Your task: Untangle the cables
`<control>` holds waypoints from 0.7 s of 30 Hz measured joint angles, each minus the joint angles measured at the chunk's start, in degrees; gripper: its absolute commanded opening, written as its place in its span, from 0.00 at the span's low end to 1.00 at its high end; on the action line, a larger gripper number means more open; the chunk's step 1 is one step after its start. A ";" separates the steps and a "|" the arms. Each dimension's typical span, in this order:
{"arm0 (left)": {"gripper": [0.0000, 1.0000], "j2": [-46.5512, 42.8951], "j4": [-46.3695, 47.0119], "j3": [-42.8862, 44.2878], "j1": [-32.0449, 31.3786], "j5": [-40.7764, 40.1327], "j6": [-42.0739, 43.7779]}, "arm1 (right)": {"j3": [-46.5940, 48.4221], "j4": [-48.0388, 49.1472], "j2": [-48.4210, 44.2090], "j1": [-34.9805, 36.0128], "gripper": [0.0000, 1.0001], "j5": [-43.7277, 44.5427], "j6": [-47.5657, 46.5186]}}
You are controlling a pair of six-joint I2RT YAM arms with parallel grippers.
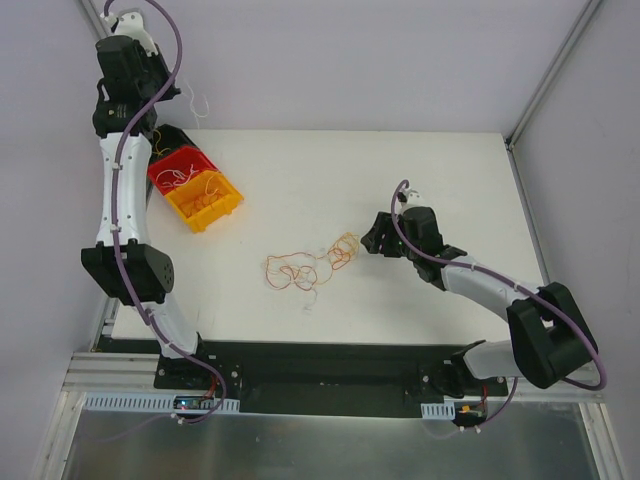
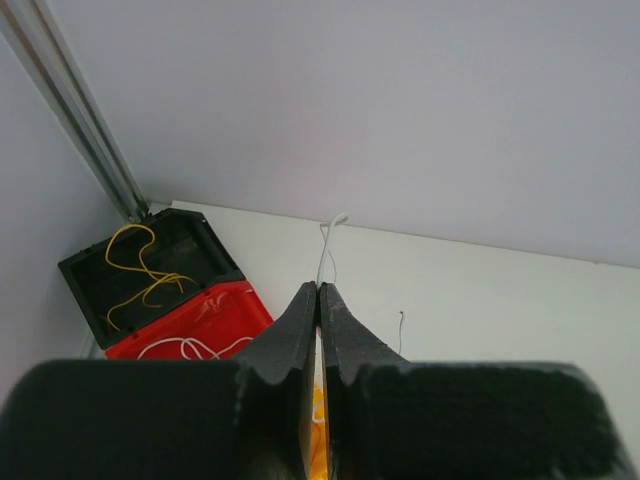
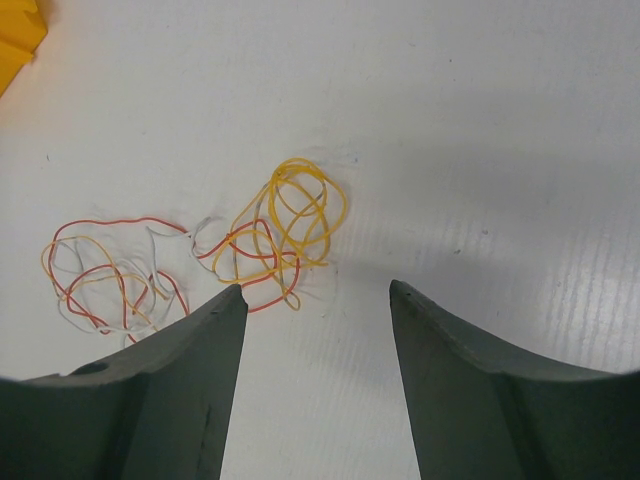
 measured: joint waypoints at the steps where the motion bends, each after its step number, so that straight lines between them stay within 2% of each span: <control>1: 0.00 0.33 0.11 0.00 0.39 0.11 0.00 | 0.00 0.11 0.15 0.00 0.63 -0.13 0.00; 11: 0.00 3.56 1.73 0.70 1.92 1.75 -1.09 | 0.02 0.24 0.83 -0.09 0.63 -0.37 0.00; 21: 0.00 4.85 2.60 8.79 3.48 3.61 -2.97 | 0.20 0.24 1.03 -0.17 0.63 -0.39 0.02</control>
